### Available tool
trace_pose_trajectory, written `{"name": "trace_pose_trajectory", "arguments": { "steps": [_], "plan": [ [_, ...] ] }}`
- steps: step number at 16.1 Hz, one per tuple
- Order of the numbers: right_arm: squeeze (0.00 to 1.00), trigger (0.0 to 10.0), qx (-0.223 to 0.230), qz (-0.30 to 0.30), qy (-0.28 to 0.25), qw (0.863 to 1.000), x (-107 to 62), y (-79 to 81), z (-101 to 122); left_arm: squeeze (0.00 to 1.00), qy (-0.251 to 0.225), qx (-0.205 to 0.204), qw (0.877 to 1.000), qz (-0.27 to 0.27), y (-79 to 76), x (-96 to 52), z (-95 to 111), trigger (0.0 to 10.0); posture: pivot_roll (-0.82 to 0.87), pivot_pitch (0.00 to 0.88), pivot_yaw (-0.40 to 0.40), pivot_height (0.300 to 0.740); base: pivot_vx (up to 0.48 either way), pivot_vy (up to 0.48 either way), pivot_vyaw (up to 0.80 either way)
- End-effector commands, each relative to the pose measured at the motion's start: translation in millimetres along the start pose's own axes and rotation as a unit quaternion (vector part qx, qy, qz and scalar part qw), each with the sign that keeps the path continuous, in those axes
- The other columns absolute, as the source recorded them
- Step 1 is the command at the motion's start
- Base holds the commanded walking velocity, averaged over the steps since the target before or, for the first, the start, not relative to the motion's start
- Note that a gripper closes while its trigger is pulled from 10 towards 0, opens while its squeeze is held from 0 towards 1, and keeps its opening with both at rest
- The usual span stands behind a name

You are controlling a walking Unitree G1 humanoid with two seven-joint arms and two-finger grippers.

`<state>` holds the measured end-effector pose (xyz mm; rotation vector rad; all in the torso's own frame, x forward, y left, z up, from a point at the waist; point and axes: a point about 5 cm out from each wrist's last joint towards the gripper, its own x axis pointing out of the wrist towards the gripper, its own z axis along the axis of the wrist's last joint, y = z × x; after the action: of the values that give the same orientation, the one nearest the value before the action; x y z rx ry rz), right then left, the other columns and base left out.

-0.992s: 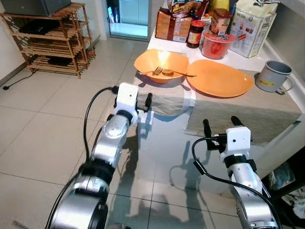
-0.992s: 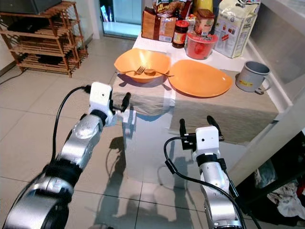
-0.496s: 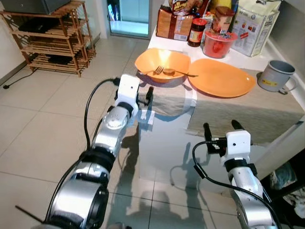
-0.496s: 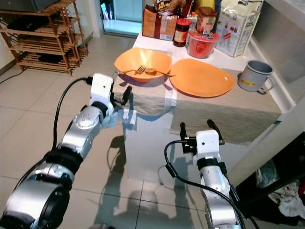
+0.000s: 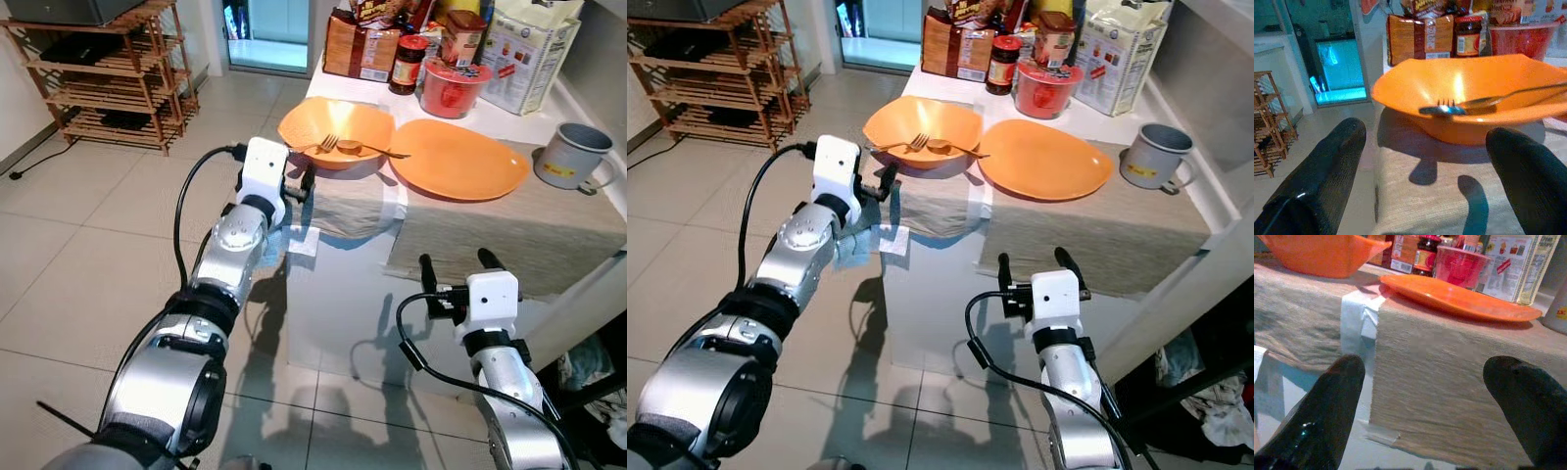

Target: Setting the table

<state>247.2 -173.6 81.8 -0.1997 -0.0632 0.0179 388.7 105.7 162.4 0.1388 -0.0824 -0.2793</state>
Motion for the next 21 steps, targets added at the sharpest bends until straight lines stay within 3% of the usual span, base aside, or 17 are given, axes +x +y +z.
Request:
{"name": "trace_pose_trajectory", "arguments": {
  "steps": [1,6,8,11,21],
  "plan": [
    [0.00,10.0,-0.001,0.000,-0.003,1.000,0.5,-0.4,3,0.00,-0.007,-0.003,1.000,0.006,2.4,3.0,6,10.0,-0.03,0.000,-0.006,0.740,0.000,0.000,0.00],
    [0.00,10.0,-0.003,-0.001,0.001,1.000,-2.5,-0.7,3,0.00,-0.019,-0.006,1.000,0.008,1.6,7.4,13,10.0,-0.04,0.002,-0.007,0.740,0.000,0.000,0.00],
    [0.00,10.0,-0.003,0.000,0.002,1.000,-3.1,-0.5,2,0.00,-0.016,-0.031,0.999,0.010,-0.9,9.5,14,10.0,-0.03,0.006,-0.007,0.740,0.000,0.000,0.00],
    [0.00,10.0,-0.002,0.002,0.004,1.000,-3.5,0.7,3,0.00,-0.017,-0.033,0.999,0.003,-9.8,12.1,16,10.0,-0.04,0.013,-0.004,0.740,0.000,0.000,0.00],
    [0.00,10.0,-0.003,0.002,0.008,1.000,-4.9,0.6,3,0.00,-0.020,-0.039,0.999,-0.004,-13.8,13.0,16,10.0,-0.04,0.022,-0.006,0.740,0.000,0.000,0.00]
  ]
}}
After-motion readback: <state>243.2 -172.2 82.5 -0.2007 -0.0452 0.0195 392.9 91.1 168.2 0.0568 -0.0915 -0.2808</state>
